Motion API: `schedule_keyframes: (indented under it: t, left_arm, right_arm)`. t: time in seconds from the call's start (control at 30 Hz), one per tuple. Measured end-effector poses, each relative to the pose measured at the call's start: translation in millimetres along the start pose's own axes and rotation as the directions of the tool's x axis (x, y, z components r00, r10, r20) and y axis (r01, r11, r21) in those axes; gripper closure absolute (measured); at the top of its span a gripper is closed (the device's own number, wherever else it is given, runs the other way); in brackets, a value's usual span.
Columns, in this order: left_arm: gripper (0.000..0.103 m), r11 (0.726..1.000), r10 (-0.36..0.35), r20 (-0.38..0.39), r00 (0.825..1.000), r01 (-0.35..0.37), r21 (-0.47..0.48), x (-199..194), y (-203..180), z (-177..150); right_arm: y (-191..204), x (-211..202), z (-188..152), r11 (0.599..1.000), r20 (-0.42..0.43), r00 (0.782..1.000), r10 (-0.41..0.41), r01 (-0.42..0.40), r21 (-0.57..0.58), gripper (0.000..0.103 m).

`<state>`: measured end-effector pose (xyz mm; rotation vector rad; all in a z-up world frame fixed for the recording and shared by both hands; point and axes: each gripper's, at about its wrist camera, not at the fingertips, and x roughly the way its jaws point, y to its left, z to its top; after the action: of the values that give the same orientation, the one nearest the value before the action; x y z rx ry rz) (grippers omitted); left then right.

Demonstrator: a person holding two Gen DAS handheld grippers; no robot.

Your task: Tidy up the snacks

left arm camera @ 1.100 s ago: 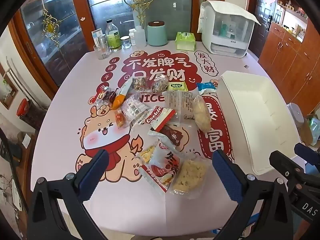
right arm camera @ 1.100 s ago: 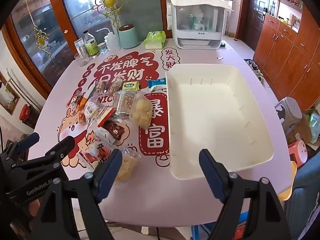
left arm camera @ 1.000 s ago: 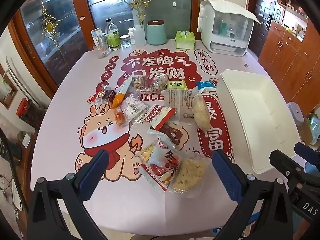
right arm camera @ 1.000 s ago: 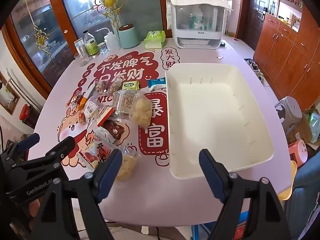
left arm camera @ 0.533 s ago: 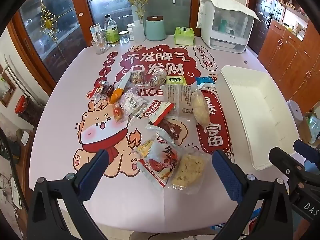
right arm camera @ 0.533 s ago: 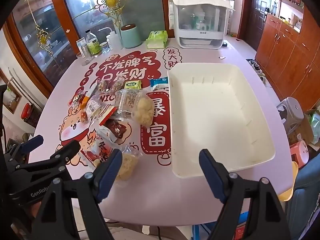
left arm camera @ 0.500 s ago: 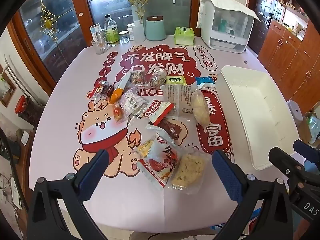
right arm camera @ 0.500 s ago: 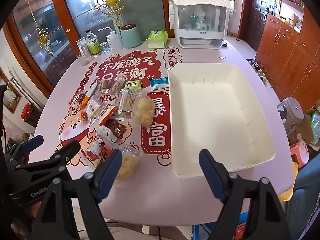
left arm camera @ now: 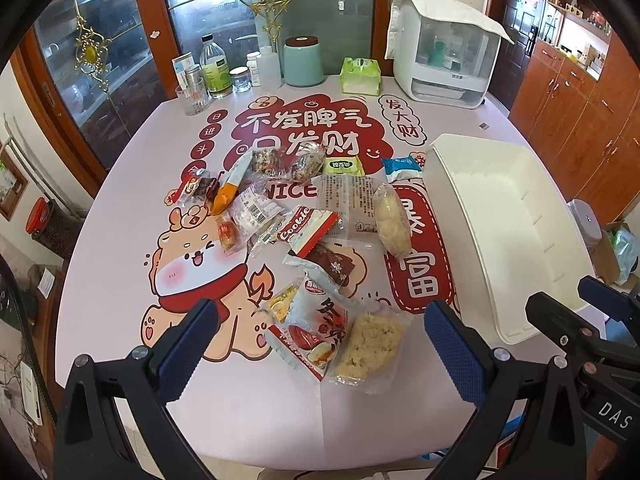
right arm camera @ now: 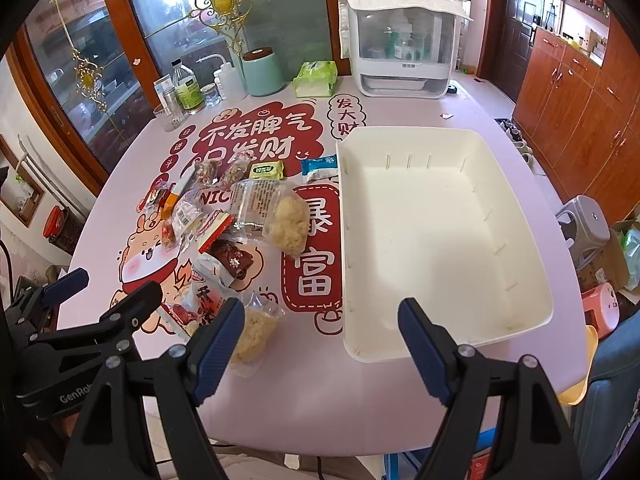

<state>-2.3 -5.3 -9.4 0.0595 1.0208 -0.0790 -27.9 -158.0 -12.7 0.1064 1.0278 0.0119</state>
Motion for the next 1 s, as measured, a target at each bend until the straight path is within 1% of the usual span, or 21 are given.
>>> schedule_keyframes:
  t: [0.57,0.73,1.0]
  left_arm:
    - [0.001,1.0,0.002,-0.001,1.0,-0.002,0.001,0,1,2]
    - [0.001,1.0,0.002,0.001,1.0,-0.002,-0.004,0,6,4]
    - [0.001,1.0,0.004,0.002,1.0,-0.004,-0.013,2,17,6]
  right_arm:
    - [2,4,4,1.0,0.002,1.0,0.0,0.0,-0.003,0.023]
    - [8,9,8,1.0,0.001,1.0,0.0,0.0,-0.015,0.023]
    - [11,7,6,1.0,0.005,1.0,0.001,-0.001,-0.02,0.023]
